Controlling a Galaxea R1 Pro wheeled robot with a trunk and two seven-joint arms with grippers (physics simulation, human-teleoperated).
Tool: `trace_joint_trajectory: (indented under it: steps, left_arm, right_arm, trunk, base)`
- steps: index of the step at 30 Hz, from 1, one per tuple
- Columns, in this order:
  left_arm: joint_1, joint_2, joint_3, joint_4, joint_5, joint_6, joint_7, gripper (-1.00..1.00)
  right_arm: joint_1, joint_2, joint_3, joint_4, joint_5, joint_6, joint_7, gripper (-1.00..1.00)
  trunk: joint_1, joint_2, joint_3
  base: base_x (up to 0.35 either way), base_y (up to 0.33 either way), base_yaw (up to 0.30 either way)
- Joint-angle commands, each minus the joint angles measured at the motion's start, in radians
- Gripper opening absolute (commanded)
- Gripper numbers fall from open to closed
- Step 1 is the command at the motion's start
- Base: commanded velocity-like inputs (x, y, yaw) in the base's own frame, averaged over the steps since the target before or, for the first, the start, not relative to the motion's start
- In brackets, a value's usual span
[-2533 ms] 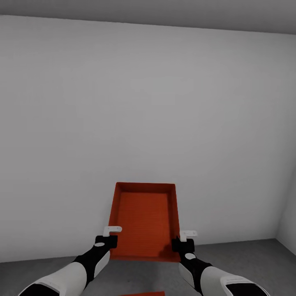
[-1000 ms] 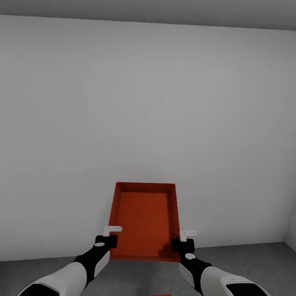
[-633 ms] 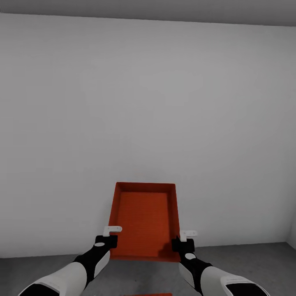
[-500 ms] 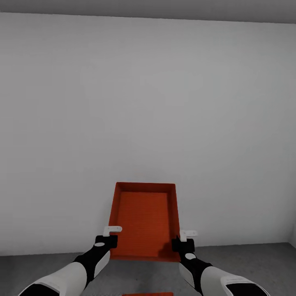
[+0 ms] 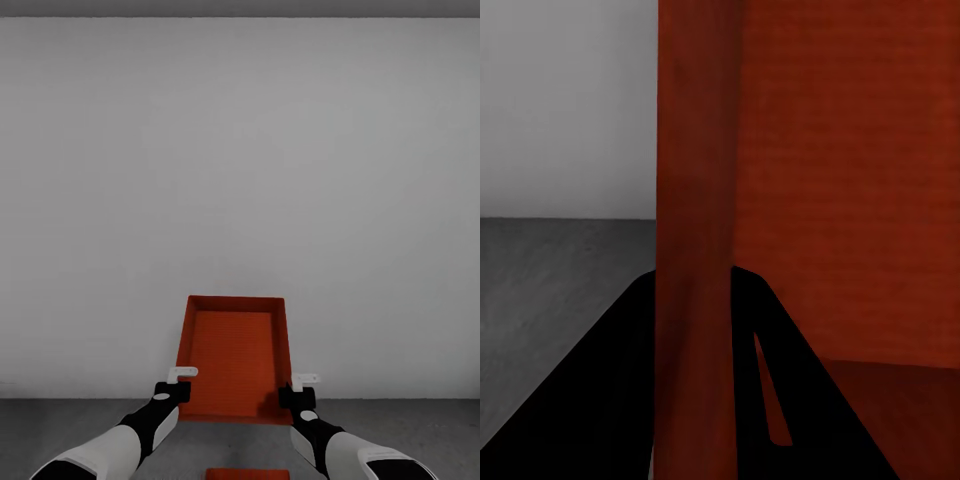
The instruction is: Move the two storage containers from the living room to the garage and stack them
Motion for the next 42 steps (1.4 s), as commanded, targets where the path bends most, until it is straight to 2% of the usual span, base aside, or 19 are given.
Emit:
trace_joint_trajectory:
  steps: [1, 12, 28, 42]
  left_arm:
    - [-0.001, 0.0, 0.035, 0.003, 0.087, 0.0, 0.01, -1.0]
    - [-0.001, 0.0, 0.034, 0.003, 0.087, 0.0, 0.01, -1.0]
    - [-0.001, 0.0, 0.034, 0.003, 0.087, 0.0, 0.01, -1.0]
    - [-0.001, 0.0, 0.033, 0.003, 0.087, 0.0, 0.01, -1.0]
  right_arm:
    - [-0.001, 0.0, -0.029, -0.003, 0.008, -0.01, -0.008, -1.0]
    - [-0.001, 0.001, -0.03, -0.004, 0.01, -0.01, -0.009, -1.0]
    - [-0.001, 0.002, -0.029, -0.003, 0.009, -0.01, -0.009, -1.0]
    - [-0.001, 0.003, -0.029, -0.003, 0.007, -0.01, -0.008, -1.0]
  trunk:
    - [0.0, -0.001, -0.002]
    - [0.0, -0.001, -0.009]
    - [0.0, -0.001, -0.034]
    - [0.0, -0.001, -0.054]
  base:
    - [0.0, 0.0, 0.131]
    - [0.0, 0.0, 0.037]
    - [0.0, 0.0, -0.002]
    - [0.0, 0.0, -0.149]
